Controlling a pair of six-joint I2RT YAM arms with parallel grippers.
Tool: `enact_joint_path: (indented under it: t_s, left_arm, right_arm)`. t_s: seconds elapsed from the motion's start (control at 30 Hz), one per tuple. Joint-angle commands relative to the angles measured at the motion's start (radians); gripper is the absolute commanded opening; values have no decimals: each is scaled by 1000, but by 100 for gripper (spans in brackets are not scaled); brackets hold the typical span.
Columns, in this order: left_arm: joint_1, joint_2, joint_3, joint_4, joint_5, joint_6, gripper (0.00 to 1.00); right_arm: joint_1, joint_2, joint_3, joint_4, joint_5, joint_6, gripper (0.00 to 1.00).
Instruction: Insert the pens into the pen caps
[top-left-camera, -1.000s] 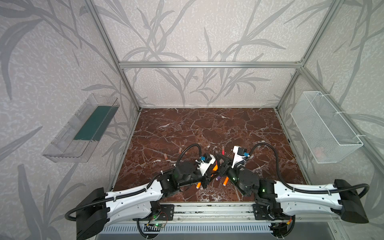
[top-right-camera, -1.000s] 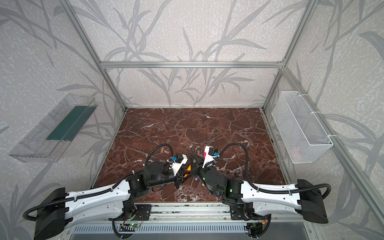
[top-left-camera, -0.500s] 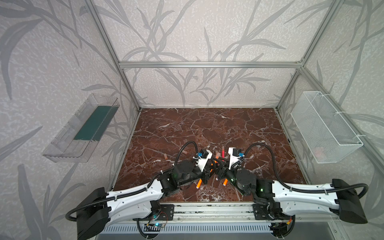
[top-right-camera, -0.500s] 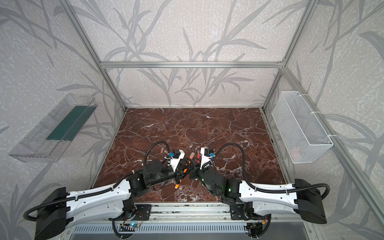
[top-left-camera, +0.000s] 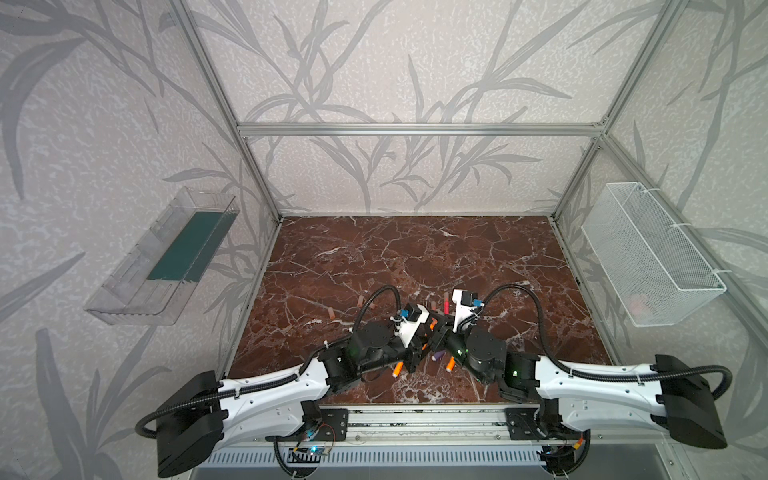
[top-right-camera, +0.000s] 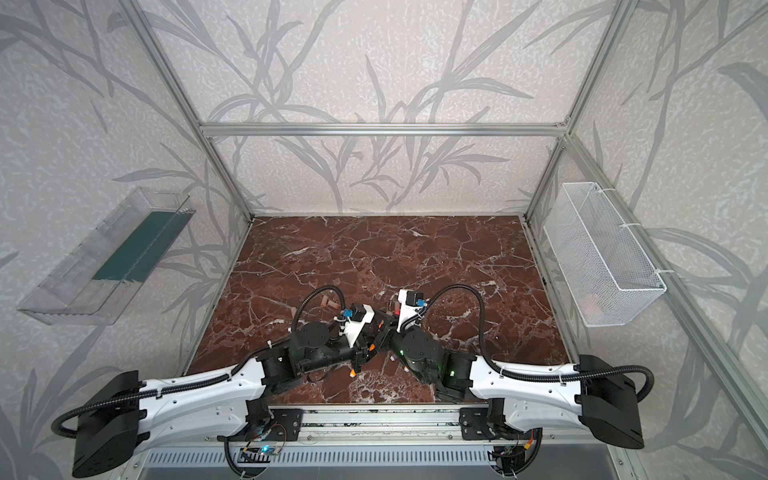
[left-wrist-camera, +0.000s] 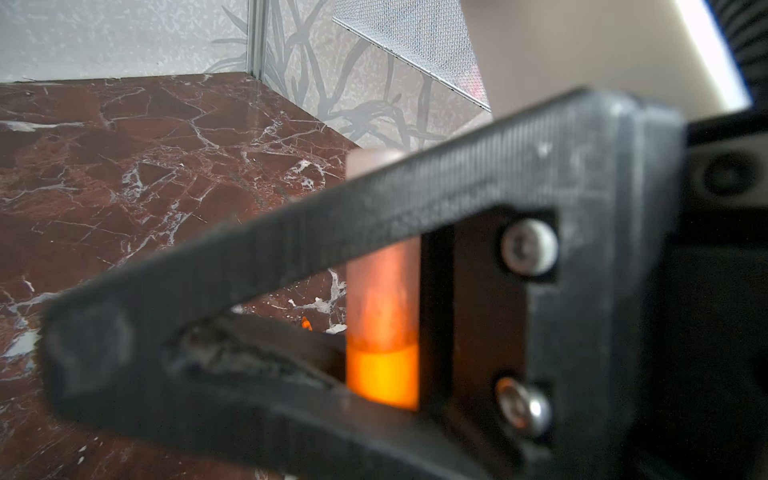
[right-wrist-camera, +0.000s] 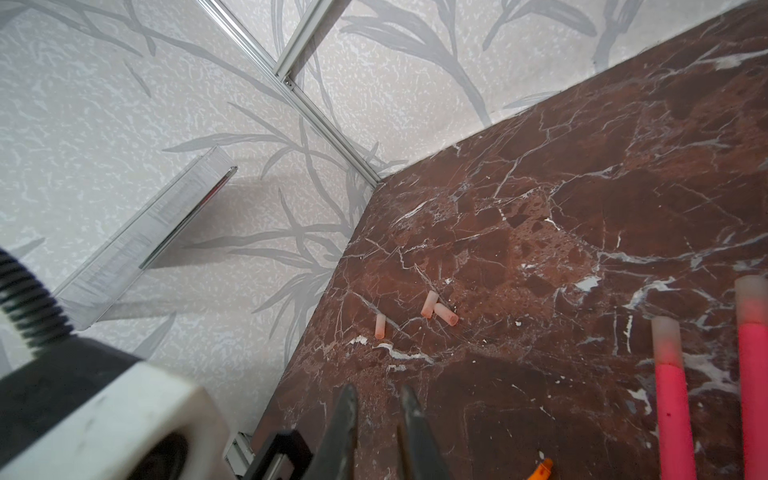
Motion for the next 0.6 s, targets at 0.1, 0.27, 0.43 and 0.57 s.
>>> enact_joint_path:
  t_s: [0.1, 0.27, 0.43, 0.57]
  left_arm:
    - [-10, -67, 15, 1, -78, 1, 16]
    - [-10, -126, -13, -106, -263, -3, 32]
    - [-11, -172, -51, -222, -423, -29, 39]
    - [-9, -203, -81, -336, -536, -80, 39]
  right_arm:
    - [-80, -32, -27, -153, 17, -71, 3]
    - [-241, -116, 12, -377, -50, -94, 2]
    - [-325, -165, 44, -573, -27, -169, 2]
    - [-423, -149, 59, -679, -61, -201, 2]
